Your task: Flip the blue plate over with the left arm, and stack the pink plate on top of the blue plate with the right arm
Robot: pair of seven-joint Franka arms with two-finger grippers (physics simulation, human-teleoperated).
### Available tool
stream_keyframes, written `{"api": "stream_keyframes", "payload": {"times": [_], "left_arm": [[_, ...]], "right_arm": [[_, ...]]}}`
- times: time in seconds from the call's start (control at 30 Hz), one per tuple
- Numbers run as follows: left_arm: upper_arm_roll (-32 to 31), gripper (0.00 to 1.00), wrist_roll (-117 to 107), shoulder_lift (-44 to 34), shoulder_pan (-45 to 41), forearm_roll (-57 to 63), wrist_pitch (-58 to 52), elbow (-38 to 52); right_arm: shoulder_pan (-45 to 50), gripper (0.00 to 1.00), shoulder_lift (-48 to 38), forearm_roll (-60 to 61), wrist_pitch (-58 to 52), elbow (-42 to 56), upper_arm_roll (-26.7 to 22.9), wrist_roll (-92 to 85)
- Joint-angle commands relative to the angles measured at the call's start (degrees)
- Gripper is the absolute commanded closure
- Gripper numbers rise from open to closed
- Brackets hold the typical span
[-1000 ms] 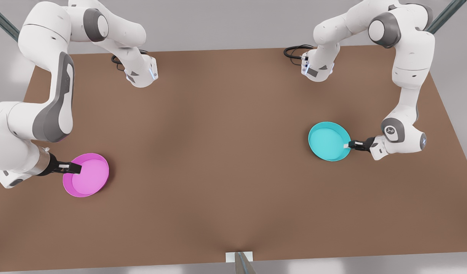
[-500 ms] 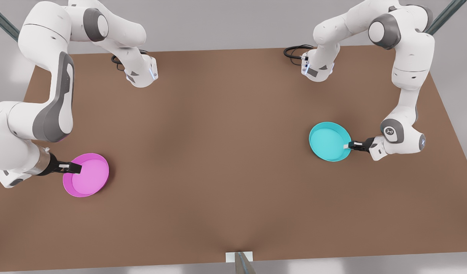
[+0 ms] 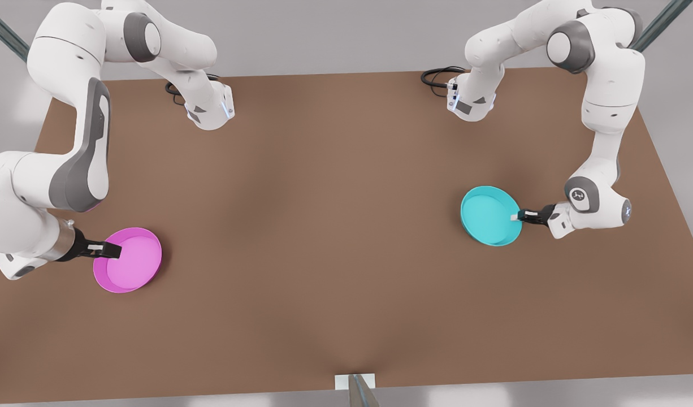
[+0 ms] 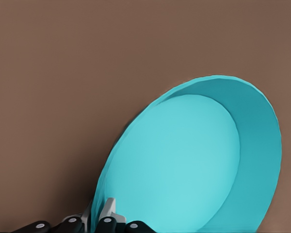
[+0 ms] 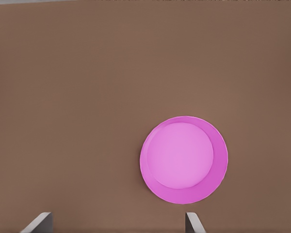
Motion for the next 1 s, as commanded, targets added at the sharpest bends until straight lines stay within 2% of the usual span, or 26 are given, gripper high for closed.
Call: {"api": "stream_keyframes", "payload": {"times": [0.0, 0.97], "left_arm": [[0.00, 0.76, 0.02, 0.00, 0.00, 0.05, -0.10, -0.05], [0.00, 0.79, -0.42, -0.70, 0.00, 0.22, -3.53, 1.36]], "right_arm": [[-0.05, 0.00, 0.00, 0.00, 0.00, 0.00, 0.00, -0.09], [0.74, 0.00, 0.17, 0.00, -0.09, -0.09, 0.00, 1.32]]}}
